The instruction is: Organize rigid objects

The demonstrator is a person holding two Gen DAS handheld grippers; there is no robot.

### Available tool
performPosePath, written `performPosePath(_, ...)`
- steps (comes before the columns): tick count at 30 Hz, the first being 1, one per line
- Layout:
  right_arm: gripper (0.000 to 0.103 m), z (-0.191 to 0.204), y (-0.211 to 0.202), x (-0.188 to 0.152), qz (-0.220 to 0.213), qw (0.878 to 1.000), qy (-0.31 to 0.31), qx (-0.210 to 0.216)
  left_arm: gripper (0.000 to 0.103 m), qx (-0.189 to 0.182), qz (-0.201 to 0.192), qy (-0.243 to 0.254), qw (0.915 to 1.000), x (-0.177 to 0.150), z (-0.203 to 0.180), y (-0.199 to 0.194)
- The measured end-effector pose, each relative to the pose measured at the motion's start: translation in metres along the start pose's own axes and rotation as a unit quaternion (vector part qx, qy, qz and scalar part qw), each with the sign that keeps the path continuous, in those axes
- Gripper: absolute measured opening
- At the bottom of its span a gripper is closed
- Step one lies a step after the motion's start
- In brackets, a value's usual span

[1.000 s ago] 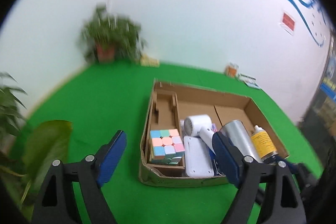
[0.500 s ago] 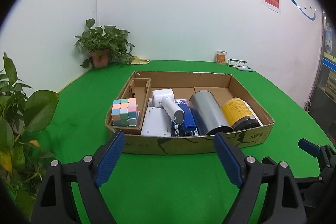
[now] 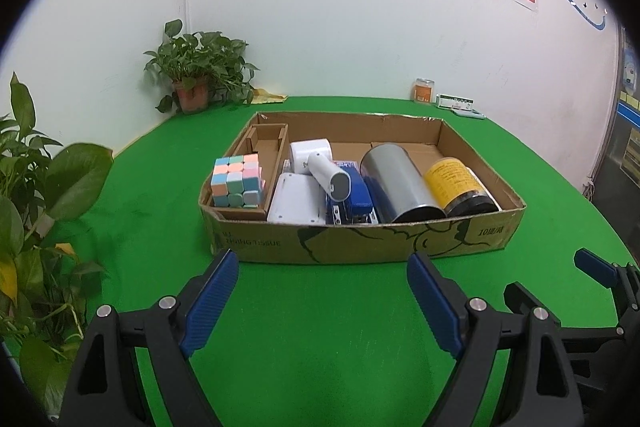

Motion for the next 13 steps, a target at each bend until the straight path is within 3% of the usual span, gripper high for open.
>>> performPosePath(13, 0.102, 0.0035, 0.0036, -0.0055, 0.003, 1.0, -0.001, -0.003, 0.086, -0.005, -0.012, 0.007, 0.9999, 0.0005, -0.0064, 0.0025)
Point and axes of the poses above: each gripper's, at about its wrist camera, not at the fingertips, and y roughly the way its jaws point, z to its left, x to its top, the point moved 8 cm from there along y, roughly the way its jaws point, and after that the axes turned 6 degrees about y, right-handed, at the moved point
